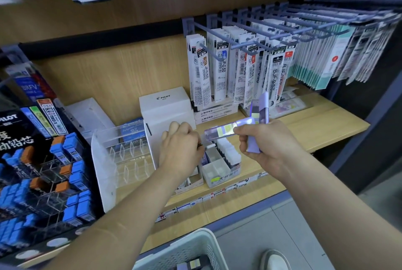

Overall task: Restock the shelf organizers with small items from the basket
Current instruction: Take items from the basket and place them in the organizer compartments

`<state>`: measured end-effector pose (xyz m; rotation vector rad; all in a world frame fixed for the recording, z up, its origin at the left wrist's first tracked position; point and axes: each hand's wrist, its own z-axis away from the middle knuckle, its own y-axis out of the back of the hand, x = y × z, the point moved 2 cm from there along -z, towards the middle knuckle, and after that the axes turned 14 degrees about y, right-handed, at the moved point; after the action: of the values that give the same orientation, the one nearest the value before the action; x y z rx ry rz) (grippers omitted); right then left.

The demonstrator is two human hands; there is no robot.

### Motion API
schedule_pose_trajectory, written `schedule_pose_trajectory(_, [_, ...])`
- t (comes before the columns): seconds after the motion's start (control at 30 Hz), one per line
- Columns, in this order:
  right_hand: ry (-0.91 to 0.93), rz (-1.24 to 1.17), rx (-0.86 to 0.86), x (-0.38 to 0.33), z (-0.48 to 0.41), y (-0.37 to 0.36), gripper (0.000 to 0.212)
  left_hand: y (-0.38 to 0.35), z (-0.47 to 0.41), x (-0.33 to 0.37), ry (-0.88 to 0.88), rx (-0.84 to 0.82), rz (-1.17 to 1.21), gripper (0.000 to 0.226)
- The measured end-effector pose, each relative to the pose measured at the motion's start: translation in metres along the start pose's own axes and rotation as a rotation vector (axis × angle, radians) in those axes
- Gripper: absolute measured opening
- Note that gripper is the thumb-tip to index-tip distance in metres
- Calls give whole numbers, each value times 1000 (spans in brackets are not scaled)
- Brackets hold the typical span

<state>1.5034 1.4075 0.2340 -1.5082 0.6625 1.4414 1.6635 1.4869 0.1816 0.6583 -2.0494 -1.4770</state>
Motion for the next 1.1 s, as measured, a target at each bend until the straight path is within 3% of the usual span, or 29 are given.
schedule_pose_trajectory(0.1, [8,25,4,-1,-1,2,21,4,-3,-3,62,-28,170,17])
schedule_pose_trajectory(0.2, [26,35,-24,0,-1,2,38,25,-5,-5,239,-236,774,14])
schedule_pose_trajectory(0.27, [44,47,-43,0,-1,1,33,42,-1,-3,233,-375,967,15])
schedule_pose_trajectory(0.37, [62,57,-73,0,1,-5,31,63,7,7,87,-530,1004,18])
schedule_pose_trajectory(0.5, [81,34,-138,3,5,-17,35,69,10,12,-6,-587,934,67])
schedule_pose_trajectory(0.57, [87,37,-159,3,6,-20,30,71,11,11,-15,-626,984,74])
schedule_pose_trajectory(0.63, [73,95,-168,2,6,-22,22,74,10,7,-4,-633,1061,67])
schedule_pose_trajectory(0.73, [-69,112,-153,6,8,-19,27,76,5,-2,69,-579,1216,56])
schedule_pose_trajectory(0.9, [-305,39,-394,19,19,-22,39,72,3,-15,185,-498,1394,44])
schedule_pose_trajectory(1.1, [-158,167,-384,23,7,-27,11,67,0,-18,315,-416,1417,17])
